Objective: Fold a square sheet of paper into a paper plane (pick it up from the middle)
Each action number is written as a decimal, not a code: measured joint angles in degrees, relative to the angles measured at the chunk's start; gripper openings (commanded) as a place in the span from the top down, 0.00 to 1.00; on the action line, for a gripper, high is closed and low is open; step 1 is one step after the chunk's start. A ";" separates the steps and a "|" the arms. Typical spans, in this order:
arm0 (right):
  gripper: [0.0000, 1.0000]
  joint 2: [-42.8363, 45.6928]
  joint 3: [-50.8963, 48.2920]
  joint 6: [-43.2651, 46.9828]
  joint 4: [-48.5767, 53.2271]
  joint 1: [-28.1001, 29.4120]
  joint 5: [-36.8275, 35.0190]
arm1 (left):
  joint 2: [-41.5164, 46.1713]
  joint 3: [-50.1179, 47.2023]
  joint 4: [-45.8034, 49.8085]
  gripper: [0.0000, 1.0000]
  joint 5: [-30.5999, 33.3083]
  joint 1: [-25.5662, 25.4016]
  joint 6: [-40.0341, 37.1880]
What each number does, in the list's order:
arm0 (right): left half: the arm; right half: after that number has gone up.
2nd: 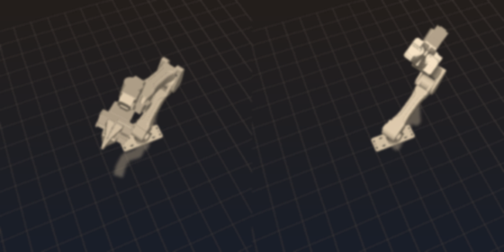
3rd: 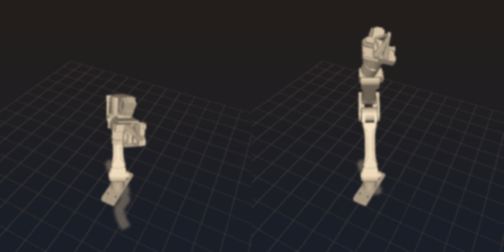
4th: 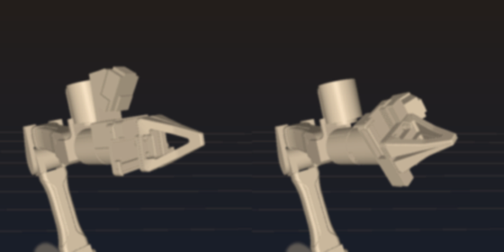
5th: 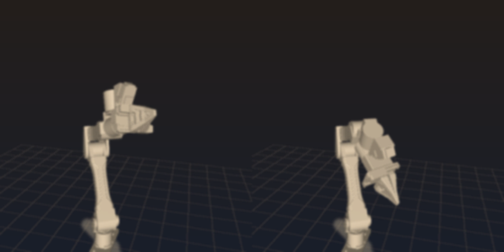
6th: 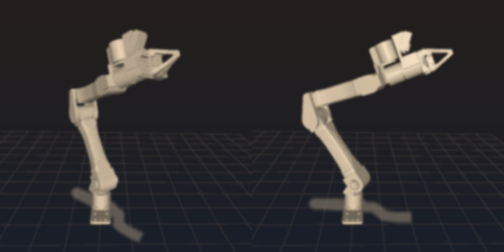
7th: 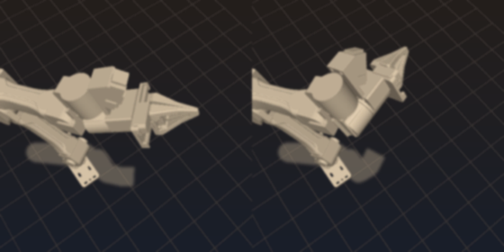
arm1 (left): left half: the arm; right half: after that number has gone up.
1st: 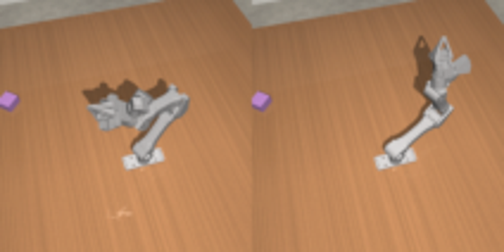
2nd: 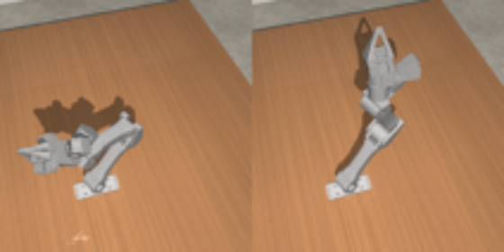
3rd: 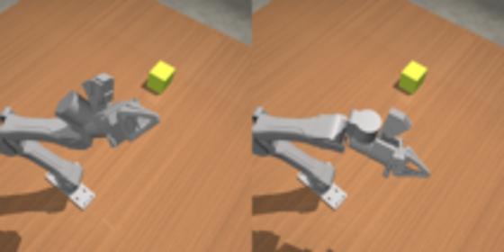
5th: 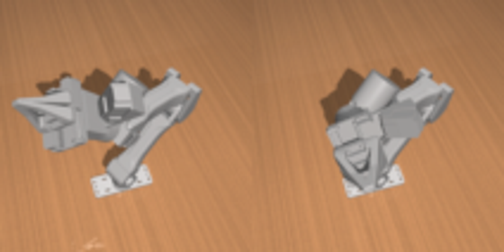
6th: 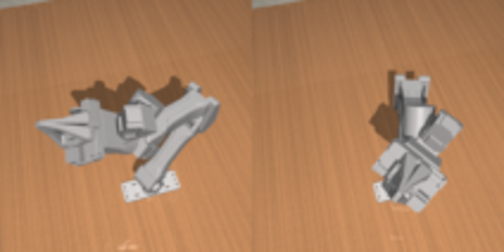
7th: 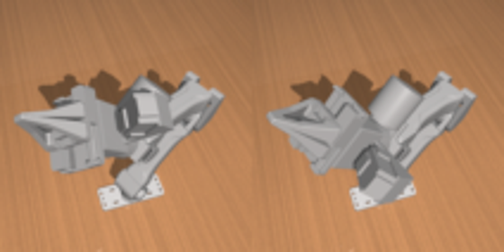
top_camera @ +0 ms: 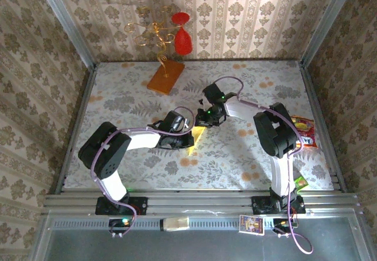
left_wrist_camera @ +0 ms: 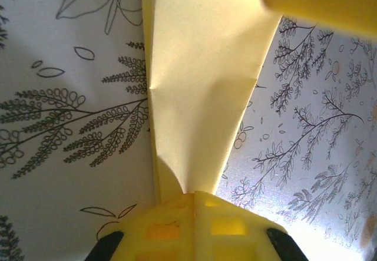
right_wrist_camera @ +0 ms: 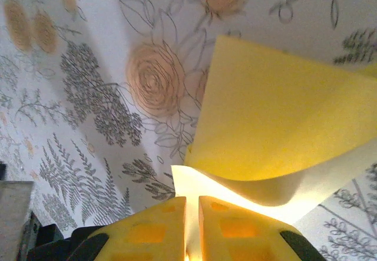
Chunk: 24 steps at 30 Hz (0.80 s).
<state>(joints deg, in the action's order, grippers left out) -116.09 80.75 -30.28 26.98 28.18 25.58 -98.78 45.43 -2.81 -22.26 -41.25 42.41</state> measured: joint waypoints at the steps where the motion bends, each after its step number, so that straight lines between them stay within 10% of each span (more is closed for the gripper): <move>1: 0.85 0.02 0.13 0.63 0.07 -0.22 -0.22 | 0.00 0.00 0.00 1.00 0.02 0.00 0.00; 24: 0.85 -6.93 7.39 8.55 7.98 -2.12 -4.44 | 0.00 0.24 0.63 1.00 0.17 0.00 -0.17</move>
<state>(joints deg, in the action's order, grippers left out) -123.02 88.14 -21.74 34.96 26.06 21.15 -98.78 45.67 -2.17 -22.09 -41.25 42.24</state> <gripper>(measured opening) 0.150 0.051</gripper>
